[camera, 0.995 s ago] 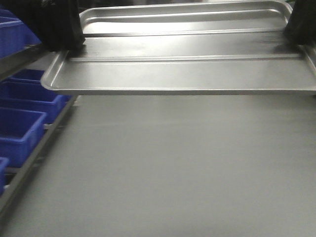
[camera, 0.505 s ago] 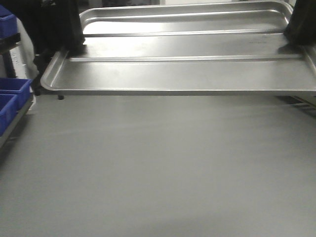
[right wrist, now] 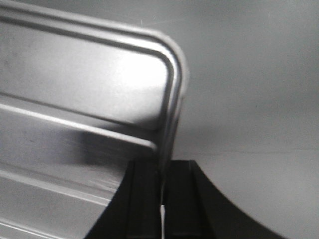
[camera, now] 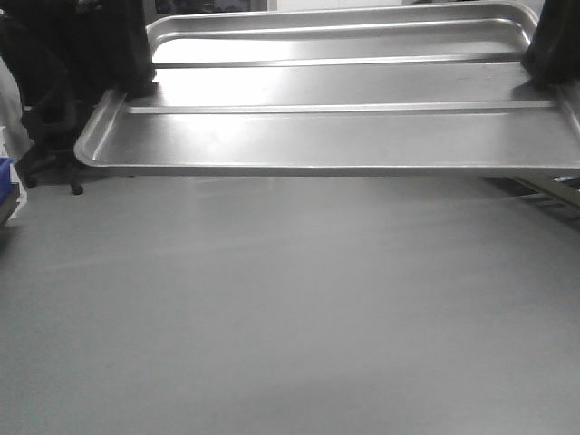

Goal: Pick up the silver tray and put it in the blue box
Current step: 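Carry the tray with both grippers while the base turns away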

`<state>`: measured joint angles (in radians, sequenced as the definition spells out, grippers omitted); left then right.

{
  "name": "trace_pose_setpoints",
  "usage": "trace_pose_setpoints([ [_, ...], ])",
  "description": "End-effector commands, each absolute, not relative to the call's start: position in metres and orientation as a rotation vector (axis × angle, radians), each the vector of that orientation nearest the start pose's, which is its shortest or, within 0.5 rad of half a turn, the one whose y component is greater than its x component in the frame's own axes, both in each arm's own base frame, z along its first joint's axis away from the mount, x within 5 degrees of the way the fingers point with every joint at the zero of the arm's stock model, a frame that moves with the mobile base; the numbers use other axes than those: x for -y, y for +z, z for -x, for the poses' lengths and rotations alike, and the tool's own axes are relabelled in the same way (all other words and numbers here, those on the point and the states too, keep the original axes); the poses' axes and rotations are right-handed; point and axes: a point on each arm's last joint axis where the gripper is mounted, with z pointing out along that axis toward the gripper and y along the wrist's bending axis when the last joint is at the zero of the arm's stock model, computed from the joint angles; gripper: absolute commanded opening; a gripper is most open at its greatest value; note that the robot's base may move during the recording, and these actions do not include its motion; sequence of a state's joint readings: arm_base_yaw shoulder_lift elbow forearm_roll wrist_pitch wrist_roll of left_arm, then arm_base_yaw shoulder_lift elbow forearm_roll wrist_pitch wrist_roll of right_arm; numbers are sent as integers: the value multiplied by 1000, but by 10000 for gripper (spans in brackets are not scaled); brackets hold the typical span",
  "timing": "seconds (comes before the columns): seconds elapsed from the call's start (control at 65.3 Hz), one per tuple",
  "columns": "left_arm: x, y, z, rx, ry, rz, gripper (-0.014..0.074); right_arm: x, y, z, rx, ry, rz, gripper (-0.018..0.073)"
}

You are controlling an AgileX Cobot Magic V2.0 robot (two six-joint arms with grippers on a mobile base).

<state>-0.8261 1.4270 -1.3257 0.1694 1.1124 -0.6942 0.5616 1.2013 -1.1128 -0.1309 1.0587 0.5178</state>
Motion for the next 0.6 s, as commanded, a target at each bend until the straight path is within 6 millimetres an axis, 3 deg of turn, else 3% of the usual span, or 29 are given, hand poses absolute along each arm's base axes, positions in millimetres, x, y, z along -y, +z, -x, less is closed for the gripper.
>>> trace_pose_setpoints([
  [0.0, 189, 363, -204, -2614, -163, -247, -105, -101, 357, -199, -2566, 97, 135, 56],
  [0.582, 189, 363, -204, -2614, -163, -247, -105, -101, 357, -198, -2567, 96, 135, 56],
])
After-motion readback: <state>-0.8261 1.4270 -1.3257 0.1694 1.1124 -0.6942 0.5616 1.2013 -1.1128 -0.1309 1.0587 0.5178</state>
